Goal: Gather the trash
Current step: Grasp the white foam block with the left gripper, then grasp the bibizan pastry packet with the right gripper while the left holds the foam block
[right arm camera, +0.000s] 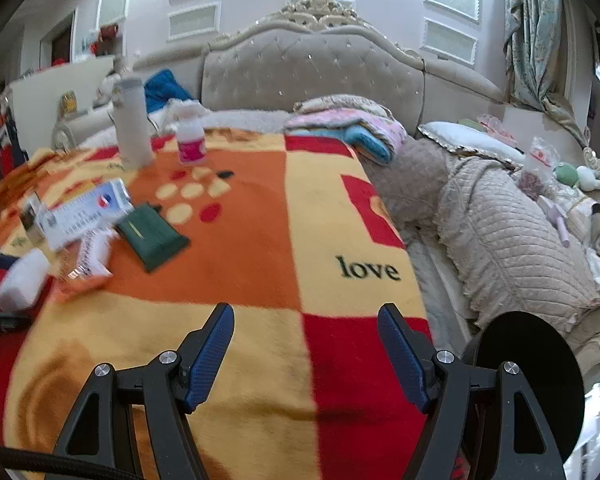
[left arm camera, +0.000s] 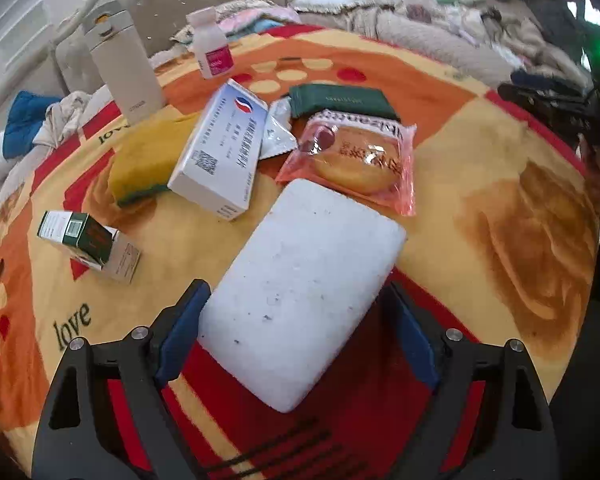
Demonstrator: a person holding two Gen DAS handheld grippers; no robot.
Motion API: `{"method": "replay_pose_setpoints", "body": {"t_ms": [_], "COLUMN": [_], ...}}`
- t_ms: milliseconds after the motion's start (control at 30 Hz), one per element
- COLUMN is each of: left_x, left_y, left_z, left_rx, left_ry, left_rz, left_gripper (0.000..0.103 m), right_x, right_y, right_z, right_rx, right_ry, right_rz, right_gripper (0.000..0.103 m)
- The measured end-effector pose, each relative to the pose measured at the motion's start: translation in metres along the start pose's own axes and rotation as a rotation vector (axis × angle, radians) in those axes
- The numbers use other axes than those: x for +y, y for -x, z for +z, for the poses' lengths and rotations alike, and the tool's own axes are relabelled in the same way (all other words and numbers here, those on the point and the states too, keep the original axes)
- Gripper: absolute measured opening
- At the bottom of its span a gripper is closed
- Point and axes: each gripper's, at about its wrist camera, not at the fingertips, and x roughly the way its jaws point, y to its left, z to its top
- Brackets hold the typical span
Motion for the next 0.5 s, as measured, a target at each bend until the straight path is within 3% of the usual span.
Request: {"method": "replay_pose_setpoints", "body": {"t_ms": [167, 333, 400, 500], "left_x": [0.007, 0.014, 0.016, 0.016], "left_y": [0.01, 0.037, 0.044, 0.041], "left_z": [-0.005, -0.022, -0.03, -0.041], "left_rx": [-0.089, -0.178, -0.201, -0.212], "left_ry": [0.115, 0.316, 0.394, 0.464], "left_rz": [-0.02, 0.054, 0.077, 0.104], "left_gripper": [0.078, 0.074, 0.074, 0.074], "right_x": [0.023, 0.071, 0.094, 0.133], "right_y": [0.003, -0.009, -0.017, -0.035], "right_z": [0.011, 0.03, 0.034, 0.042], "right_rx": [0.0, 0.023, 0.051, 0.085], "right_ry": [-0.046, 0.017, 0.051, 0.146], "right_rz": [0.232, 0.385, 0.429, 0.428], "right_gripper": [0.072, 0.084, 0.084, 0.084]}}
